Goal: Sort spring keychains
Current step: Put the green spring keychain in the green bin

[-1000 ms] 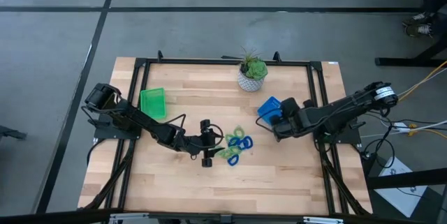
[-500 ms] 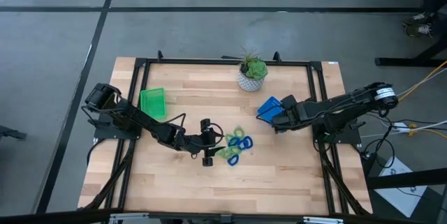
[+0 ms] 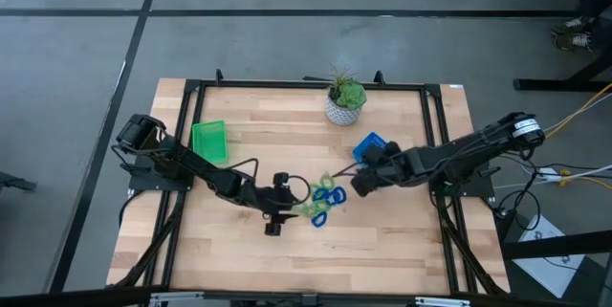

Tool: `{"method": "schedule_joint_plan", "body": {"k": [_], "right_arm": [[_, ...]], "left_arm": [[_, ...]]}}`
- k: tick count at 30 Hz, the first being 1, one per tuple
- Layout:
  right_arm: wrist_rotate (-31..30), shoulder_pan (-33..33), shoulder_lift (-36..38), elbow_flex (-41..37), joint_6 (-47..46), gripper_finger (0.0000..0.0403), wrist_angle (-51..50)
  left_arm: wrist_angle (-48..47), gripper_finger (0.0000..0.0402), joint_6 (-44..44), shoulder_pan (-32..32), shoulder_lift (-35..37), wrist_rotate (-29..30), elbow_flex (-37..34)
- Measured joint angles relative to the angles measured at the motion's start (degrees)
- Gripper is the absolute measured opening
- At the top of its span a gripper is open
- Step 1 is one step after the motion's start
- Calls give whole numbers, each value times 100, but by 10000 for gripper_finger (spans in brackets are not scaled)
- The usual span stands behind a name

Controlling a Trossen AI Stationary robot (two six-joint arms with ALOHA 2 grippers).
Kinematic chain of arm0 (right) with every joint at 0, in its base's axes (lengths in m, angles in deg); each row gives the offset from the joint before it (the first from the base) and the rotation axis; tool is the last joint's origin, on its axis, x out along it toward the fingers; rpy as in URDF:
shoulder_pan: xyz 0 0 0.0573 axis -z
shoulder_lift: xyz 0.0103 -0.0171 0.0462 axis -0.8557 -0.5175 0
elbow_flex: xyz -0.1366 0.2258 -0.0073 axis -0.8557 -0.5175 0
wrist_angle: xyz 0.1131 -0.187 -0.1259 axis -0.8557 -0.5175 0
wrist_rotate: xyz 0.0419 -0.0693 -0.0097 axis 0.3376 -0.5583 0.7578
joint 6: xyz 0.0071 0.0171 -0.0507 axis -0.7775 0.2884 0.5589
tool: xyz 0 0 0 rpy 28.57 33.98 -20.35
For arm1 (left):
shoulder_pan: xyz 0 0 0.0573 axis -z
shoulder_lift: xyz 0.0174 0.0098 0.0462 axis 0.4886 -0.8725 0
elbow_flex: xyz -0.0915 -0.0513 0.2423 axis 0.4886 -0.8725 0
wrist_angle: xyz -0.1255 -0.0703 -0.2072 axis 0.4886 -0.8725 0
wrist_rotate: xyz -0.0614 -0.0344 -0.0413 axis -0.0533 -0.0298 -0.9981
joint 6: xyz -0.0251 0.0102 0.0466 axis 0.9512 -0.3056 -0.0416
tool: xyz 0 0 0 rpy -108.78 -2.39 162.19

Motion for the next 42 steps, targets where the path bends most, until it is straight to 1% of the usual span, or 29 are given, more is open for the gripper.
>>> {"method": "schedule_joint_plan", "body": {"k": [3, 6, 10, 13, 15, 18, 20, 21, 26, 29, 34, 36, 42], "right_arm": [[176, -153, 0, 0, 203, 242, 217], [239, -349, 0, 0, 323, 242, 349], [229, -596, 0, 0, 323, 242, 403], [75, -752, 0, 0, 292, 242, 502], [-37, -840, 0, 0, 300, 242, 588], [-182, -925, 0, 0, 316, 242, 675], [-236, -954, 0, 0, 308, 242, 700], [-268, -962, 0, 0, 303, 242, 711], [-398, -959, 0, 0, 318, 242, 775], [-471, -959, 0, 0, 321, 242, 820], [-470, -959, 0, 0, 323, 242, 925], [-471, -959, 0, 2, 327, 242, 972], [-475, -959, 0, 2, 371, 242, 999]], "left_arm": [[-360, 198, 8, 0, 0, -73, 0], [-493, 198, -51, 13, 0, -78, 0], [-546, 195, -422, 91, -103, -102, 0], [-501, 194, -542, 125, -278, -91, 0], [-493, 194, -630, 114, -362, -4, -2], [-332, 193, -789, 109, -402, 364, -1], [-204, 193, -896, 88, -404, 427, -2], [-127, 193, -938, 61, -404, 401, 0], [-60, 188, -798, -144, -404, -137, 0], [-61, 185, -749, -207, -404, -277, -1], [63, 180, -771, -214, -565, -334, -2], [333, 178, -793, -214, -741, -414, 0], [454, 175, -894, -239, -1141, -409, 126]]}}
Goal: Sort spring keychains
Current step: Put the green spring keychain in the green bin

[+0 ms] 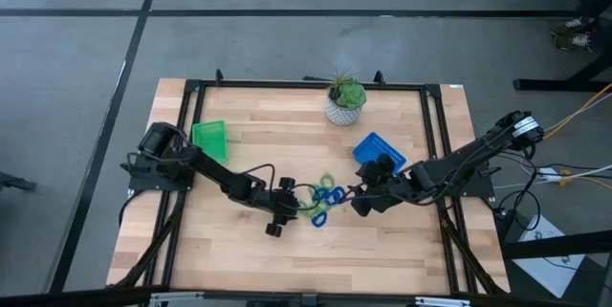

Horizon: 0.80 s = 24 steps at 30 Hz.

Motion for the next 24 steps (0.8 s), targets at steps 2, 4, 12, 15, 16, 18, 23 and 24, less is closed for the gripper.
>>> {"method": "schedule_joint_plan", "body": {"k": [2, 4, 12, 15, 16, 18, 23, 24], "right_arm": [[-2, 2, 0, 0, 14, 242, 5], [1, 2, 0, 0, 73, 242, 36], [-4, 2, 0, 0, 97, 242, 76], [-2, 2, 0, 0, 101, 242, 84], [0, 2, 0, 0, 101, 242, 82], [-2, 2, 0, 0, 102, 242, 86], [0, 2, 0, 0, 103, 242, 151], [1, 2, 0, 0, 103, 242, 173]], "left_arm": [[32, 175, -7, -1, -74, 16, 55], [38, 172, -42, -1, -124, 16, 108], [-103, 97, -5, 52, -136, 47, 115], [-233, 53, -4, 111, -113, 82, 121], [-341, 39, -4, 139, -58, 134, 121], [-558, 18, 50, 160, 59, 197, 104], [-1269, 20, 194, 213, 549, 682, 77], [-1354, 21, 222, 238, 655, 816, 79]]}}
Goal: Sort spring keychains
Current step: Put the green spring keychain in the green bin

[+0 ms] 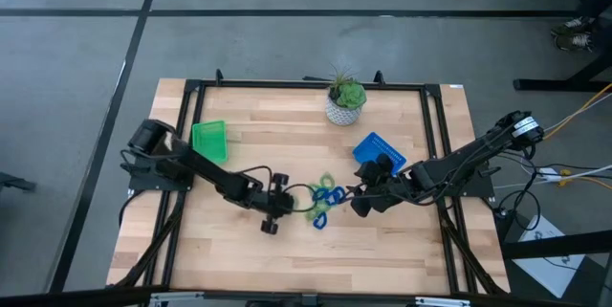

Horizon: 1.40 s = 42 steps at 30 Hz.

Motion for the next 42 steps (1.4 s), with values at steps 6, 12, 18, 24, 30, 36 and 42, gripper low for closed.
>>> {"method": "schedule_joint_plan", "body": {"k": [6, 12, 18, 24, 30, 36, 42], "right_arm": [[-89, 0, 0, 0, 19, 242, 55], [-368, 0, 0, 0, 28, 242, 78], [-449, 2, 0, 0, -1, 242, 78], [-229, 2, 0, 0, 22, 242, 78], [351, 2, 0, 1, -62, 242, 57], [1092, -209, 0, 4, 434, 242, -312], [258, -627, 155, 4, 664, 242, -474]], "left_arm": [[-389, 17, 135, 135, 524, 480, 9], [-808, 18, 374, 401, 1192, 1382, 9], [-1311, 19, 796, 657, 1816, 2470, 9], [-1756, 19, 1313, 826, 2404, 3081, 9], [-1799, 19, 1451, 873, 2741, 3436, 9], [-1802, 19, 1488, 827, 2794, 3495, 9], [-2155, 19, 1762, 823, 2808, 3523, 9]]}}
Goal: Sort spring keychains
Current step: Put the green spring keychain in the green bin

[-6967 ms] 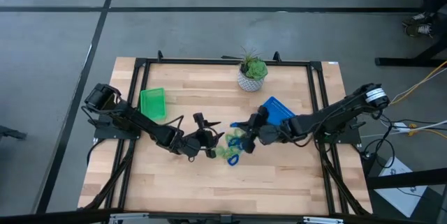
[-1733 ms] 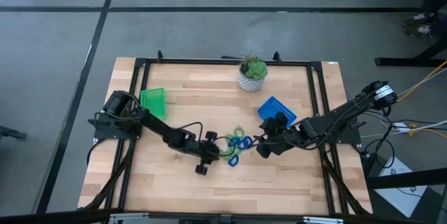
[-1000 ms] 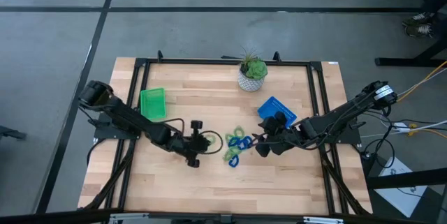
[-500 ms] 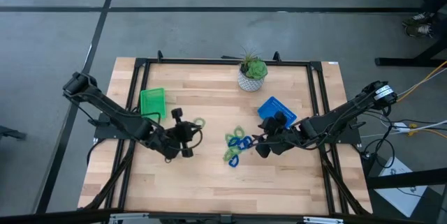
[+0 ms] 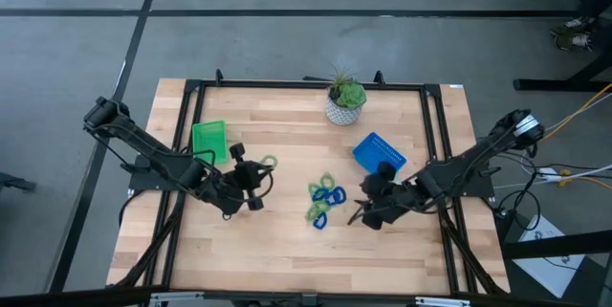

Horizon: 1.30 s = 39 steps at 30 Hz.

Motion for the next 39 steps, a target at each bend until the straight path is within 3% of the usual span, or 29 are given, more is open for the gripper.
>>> {"method": "schedule_joint_plan", "body": {"k": [3, 7, 14, 19, 30, 34, 39], "right_arm": [[-373, -167, 186, -48, 229, 242, 43], [-414, -210, 728, -573, 532, 242, 673], [444, -177, 2200, -2446, 1554, 242, 3484], [1023, -101, 3264, -3342, 2051, 242, 4577], [1509, -99, 4750, -4784, 2765, 242, 5722], [1699, -97, 5137, -4815, 2853, 242, 5393], [2067, -97, 5472, -4815, 3668, 242, 5110]], "left_arm": [[-297, 19, 211, 0, 69, -97, 0], [-358, 19, 320, 0, 234, -210, -119], [-680, 19, 806, -2, 734, -65, -374], [-1537, 15, 1496, -90, 1165, 189, -418], [-2387, 16, 2089, -401, 1691, 447, -420], [-2530, 17, 2125, -485, 1760, 442, -420], [-2976, 17, 2471, -591, 1843, 438, -420]]}}
